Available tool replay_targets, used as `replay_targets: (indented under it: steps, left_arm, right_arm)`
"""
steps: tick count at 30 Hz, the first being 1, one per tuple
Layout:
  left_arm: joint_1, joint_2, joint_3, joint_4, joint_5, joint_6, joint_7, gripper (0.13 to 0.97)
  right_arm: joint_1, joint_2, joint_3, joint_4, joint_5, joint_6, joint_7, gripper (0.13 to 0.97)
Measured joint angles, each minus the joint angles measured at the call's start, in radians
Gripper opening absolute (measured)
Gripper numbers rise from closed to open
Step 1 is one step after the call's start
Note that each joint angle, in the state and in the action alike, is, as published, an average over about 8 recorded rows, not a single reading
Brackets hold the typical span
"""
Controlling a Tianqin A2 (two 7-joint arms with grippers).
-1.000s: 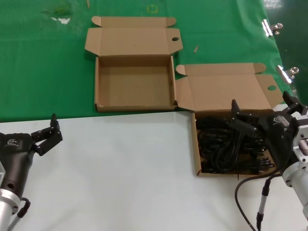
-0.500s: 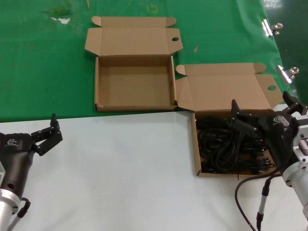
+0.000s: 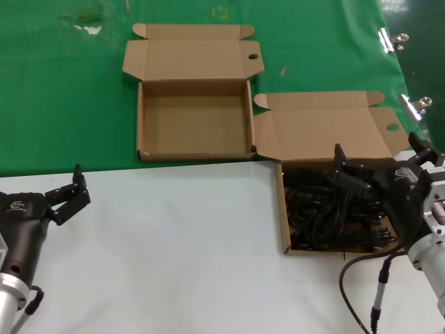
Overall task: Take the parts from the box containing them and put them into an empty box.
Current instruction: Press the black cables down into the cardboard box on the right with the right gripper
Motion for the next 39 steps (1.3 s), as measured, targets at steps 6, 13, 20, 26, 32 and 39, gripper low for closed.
replay_targets:
  steps: [6,13,20,26,32,39]
  left_arm:
    - [0.0,0.0,0.0,0.0,0.0,0.0,0.0,0.966]
    - [0.0,0.0,0.0,0.0,0.0,0.0,0.0,0.966]
    - [0.0,0.0,0.0,0.0,0.0,0.0,0.0,0.966]
    - [0.0,0.0,0.0,0.0,0.0,0.0,0.0,0.966]
    - [0.0,0.0,0.0,0.0,0.0,0.0,0.0,0.966]
    - [0.0,0.0,0.0,0.0,0.0,0.0,0.0,0.966]
  right_arm:
    - [0.0,0.0,0.0,0.0,0.0,0.0,0.0,0.966]
    - [0.0,0.0,0.0,0.0,0.0,0.0,0.0,0.966]
    - [0.0,0.0,0.0,0.0,0.0,0.0,0.0,0.966]
    - [0.0,0.0,0.0,0.0,0.0,0.0,0.0,0.966]
    - [0.0,0.0,0.0,0.0,0.0,0.0,0.0,0.966]
    - [0.0,0.0,0.0,0.0,0.0,0.0,0.0,0.966]
